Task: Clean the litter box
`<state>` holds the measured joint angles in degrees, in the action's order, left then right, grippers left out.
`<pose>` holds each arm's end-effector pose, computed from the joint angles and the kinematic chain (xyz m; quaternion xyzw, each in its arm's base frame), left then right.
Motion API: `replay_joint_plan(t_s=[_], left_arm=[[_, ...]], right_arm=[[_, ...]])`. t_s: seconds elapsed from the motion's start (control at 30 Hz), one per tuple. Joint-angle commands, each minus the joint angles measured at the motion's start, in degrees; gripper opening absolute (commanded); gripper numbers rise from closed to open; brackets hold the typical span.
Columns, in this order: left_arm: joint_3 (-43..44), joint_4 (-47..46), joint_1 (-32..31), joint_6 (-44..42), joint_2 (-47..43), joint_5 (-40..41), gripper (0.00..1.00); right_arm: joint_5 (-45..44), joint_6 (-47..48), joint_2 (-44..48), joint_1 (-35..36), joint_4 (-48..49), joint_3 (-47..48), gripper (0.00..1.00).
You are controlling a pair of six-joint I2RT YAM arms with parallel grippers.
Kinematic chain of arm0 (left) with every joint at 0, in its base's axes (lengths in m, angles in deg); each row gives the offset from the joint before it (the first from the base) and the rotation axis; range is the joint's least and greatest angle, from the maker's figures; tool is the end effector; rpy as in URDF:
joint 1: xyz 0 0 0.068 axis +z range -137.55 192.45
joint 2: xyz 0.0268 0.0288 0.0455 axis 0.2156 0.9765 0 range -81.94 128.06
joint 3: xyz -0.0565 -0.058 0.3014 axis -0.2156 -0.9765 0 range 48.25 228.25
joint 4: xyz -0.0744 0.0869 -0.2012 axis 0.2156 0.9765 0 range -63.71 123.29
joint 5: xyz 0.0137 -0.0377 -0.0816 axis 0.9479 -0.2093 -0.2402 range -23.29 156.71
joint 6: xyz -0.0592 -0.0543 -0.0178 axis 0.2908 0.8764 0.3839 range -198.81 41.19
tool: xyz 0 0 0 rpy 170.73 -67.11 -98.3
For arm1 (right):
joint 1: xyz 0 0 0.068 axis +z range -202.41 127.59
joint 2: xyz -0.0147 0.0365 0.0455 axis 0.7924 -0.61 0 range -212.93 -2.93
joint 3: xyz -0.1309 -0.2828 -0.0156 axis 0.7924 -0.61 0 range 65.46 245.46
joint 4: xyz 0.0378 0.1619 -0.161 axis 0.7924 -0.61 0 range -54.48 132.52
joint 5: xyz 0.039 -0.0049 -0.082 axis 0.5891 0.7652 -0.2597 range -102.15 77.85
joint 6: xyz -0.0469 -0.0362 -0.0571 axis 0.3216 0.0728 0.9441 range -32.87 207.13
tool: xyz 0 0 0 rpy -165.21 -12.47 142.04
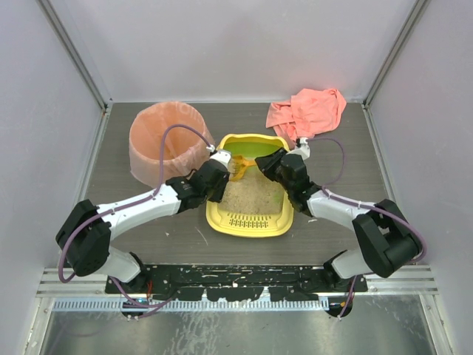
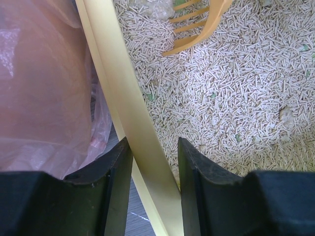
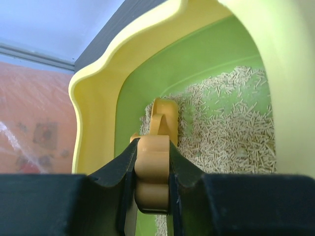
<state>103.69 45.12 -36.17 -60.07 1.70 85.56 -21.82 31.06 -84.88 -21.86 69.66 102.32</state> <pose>0.2149 -0.2088 0.2647 0.1787 0.9024 -0.0736 0.3852 0.2709 0.1460 0.2620 0.2264 0.7750 0.3524 0.4732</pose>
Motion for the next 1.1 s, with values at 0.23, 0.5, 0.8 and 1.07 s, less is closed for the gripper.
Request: replay_joint_plan(t_s=[0.23,0.5,0.8,1.07], left_arm=[[0.73,-4.59,-0.54,-0.15,0.55,-1.27,0.38],[0.74,-5.18,-0.54,0.06,-0.32,-0.92,0.45],[1.42,-5.13,-0.58,1.19,-1.51,-1.31,0.56],[1.82,-3.10,-0.20,2.44,-9.33,-0.15,0.71]], right_arm=[[-0.36,-6.81,6.04,1.79,2.66,-3.38,0.01],[-2.33,-7.08,9.81,1.67,5.36,-6.15,0.01],[-1.49,-6.15,9.75,1.25,7.73,-6.22,0.01],[-2.29,-6.41,14.25,0.92,7.55,-9.10,0.00]])
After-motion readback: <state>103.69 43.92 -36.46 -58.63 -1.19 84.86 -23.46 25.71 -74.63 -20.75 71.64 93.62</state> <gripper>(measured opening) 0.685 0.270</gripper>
